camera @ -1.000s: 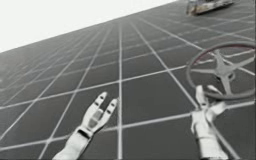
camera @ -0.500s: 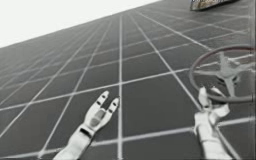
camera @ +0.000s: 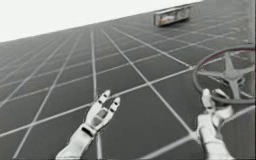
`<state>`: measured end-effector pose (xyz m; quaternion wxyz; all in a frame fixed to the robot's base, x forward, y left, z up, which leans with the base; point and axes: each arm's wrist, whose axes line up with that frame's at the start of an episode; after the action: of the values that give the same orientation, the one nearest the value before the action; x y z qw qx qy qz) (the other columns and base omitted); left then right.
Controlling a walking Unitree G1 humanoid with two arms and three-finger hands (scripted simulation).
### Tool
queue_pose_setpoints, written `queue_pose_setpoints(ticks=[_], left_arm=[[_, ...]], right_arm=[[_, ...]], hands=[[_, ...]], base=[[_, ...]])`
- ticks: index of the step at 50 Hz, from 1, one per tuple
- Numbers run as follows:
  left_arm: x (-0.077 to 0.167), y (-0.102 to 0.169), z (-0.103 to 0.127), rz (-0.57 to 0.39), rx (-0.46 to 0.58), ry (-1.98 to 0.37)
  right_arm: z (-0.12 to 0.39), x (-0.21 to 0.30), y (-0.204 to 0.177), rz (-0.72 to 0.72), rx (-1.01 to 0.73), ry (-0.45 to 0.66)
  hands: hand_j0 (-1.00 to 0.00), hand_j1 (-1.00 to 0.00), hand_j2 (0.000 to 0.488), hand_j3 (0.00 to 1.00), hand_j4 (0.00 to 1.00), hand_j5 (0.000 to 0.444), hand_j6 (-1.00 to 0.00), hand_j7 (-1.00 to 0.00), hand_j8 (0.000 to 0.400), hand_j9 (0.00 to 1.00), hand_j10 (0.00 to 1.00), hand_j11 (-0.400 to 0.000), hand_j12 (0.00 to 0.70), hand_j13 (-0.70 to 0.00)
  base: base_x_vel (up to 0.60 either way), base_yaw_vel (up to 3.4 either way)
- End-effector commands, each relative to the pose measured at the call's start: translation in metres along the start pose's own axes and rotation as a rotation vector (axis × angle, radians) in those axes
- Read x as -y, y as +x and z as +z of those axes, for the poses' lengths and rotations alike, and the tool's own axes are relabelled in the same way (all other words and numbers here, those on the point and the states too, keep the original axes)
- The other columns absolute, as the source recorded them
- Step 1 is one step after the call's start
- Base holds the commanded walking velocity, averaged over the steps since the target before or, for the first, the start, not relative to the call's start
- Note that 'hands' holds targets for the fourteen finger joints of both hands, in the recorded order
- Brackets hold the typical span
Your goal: Pick up and drop off the object
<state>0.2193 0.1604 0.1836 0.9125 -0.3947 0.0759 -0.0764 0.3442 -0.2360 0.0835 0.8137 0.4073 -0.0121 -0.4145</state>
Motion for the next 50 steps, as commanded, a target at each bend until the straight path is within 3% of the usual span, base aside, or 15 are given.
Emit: queue_pose_setpoints(ticks=[1,50], left_arm=[[-0.0059,-0.0031,0.0012,0.005,0.010,-0.020],[-0.0059,-0.0031,0.0012,0.005,0.010,-0.020]], right_arm=[[0.0046,-0.0167,-0.0052,0.060,0.027,0.001],[0.0046,-0.0167,-0.0052,0.060,0.027,0.001]], hands=[[0.00,0.00,0.000,1.00,1.00,0.000,0.00,0.00,0.000,1.00,1.00,-0.400,0.000,-0.700],[0.00,0.00,0.000,1.00,1.00,0.000,0.00,0.00,0.000,1.00,1.00,-0.400,0.000,-0.700]], base=[[0.43,-0.40],[0.48,-0.27]])
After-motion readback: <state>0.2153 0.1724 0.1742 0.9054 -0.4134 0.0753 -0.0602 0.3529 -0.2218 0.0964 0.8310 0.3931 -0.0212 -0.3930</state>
